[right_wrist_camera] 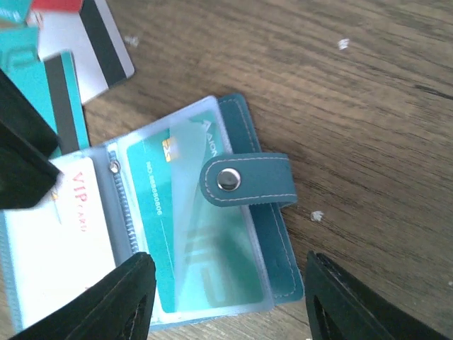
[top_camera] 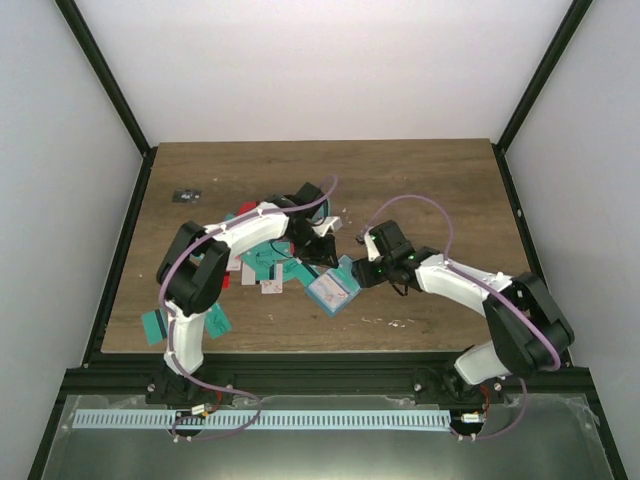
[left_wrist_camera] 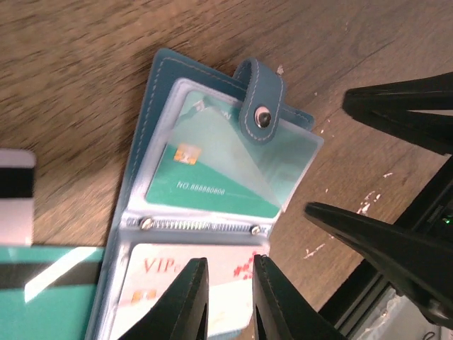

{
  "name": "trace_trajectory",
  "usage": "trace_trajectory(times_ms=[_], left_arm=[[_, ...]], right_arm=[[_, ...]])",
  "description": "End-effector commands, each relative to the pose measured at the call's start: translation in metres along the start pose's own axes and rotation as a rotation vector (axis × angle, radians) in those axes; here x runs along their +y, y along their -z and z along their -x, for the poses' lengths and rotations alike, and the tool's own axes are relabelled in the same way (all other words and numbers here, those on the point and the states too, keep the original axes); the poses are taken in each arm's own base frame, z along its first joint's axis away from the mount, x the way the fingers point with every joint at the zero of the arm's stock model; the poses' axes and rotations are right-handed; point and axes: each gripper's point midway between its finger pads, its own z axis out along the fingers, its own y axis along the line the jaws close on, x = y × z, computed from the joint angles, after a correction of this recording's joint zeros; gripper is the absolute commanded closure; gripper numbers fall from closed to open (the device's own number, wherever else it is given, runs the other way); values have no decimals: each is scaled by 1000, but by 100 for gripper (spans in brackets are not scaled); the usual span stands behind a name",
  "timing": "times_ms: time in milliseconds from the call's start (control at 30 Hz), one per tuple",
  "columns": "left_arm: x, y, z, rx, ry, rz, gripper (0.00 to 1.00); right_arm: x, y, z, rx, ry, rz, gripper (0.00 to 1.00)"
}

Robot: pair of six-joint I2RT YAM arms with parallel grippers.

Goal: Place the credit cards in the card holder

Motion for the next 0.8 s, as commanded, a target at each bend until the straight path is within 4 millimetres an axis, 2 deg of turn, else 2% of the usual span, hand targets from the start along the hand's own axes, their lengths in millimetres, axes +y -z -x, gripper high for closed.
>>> trace_trajectory(times_ms=[0,167,367,567,767], left_arm=[[2,21,-1,-54,53,8,79],[12,26,-16,-71,97,17,79],[16,31,-31,-81,112,20,80],[19,35,-38,-87,122,23,80],[17,38,-38,-96,119,1,80]], right_arm=[[1,-7,9,8,143,-101,39],[9,-20,9,42,219,-158,37],[-5,-35,12,106,241,-276,38],[-12,-42,12,139,236,-322,46],[-7,-45,18,134,228,-306,59]])
